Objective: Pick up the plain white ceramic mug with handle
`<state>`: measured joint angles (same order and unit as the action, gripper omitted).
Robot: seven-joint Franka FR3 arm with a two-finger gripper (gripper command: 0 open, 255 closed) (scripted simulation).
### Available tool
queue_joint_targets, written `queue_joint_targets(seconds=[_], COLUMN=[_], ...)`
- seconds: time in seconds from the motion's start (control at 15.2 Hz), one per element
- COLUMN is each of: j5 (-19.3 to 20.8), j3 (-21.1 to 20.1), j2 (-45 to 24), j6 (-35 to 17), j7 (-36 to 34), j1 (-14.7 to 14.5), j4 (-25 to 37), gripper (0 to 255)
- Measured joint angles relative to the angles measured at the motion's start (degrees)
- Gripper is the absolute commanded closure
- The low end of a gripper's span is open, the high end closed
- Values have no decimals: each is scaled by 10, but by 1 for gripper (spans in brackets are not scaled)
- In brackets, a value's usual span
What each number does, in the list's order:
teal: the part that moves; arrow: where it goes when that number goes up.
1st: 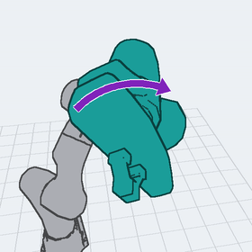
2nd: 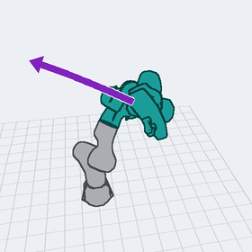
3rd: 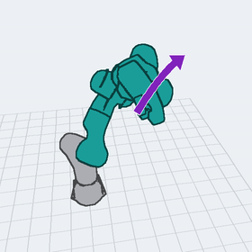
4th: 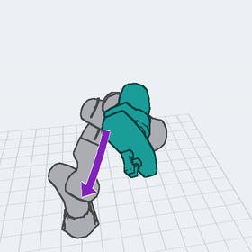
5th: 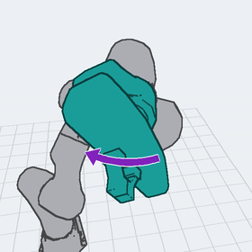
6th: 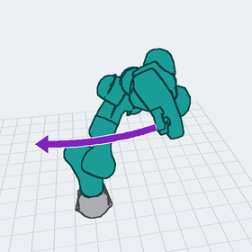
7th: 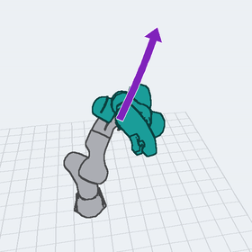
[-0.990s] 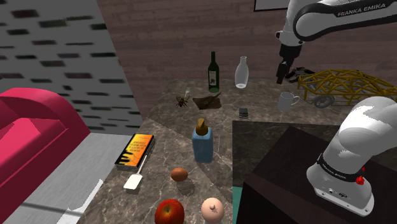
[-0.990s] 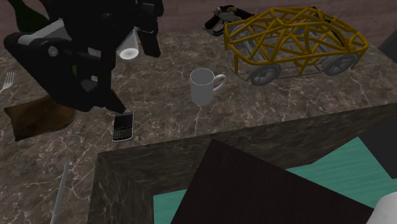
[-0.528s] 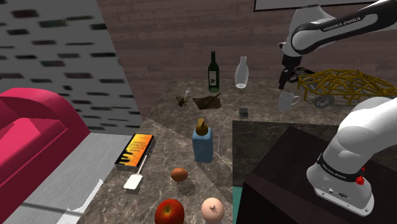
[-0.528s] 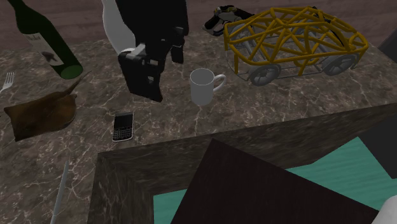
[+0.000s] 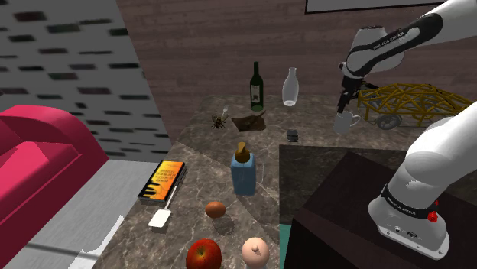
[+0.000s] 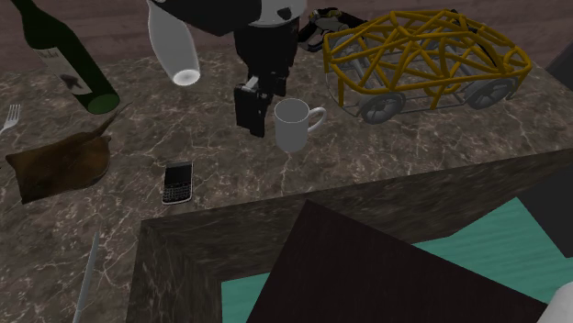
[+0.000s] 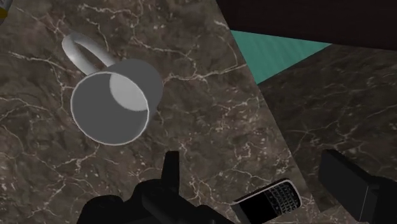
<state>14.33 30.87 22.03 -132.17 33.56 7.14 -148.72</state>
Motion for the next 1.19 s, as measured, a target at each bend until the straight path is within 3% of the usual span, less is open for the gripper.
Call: queue_joint_targets(seconds=[0.26, 0.46, 0.59, 1.06, 1.12, 1.19], j5=[-53, -139, -187, -277, -282, -285], j3=[64, 104, 110, 97, 96, 95], j2=[-94, -183, -222, -287, -290, -292], j6=[-67, -112, -127, -173, -177, -178], j7=[81, 166, 207, 278, 281, 283], j1=[-18, -39, -41, -34, -33, -32], j4=[25, 54, 67, 65, 64, 64], gripper=[0, 0, 0, 0, 255, 255])
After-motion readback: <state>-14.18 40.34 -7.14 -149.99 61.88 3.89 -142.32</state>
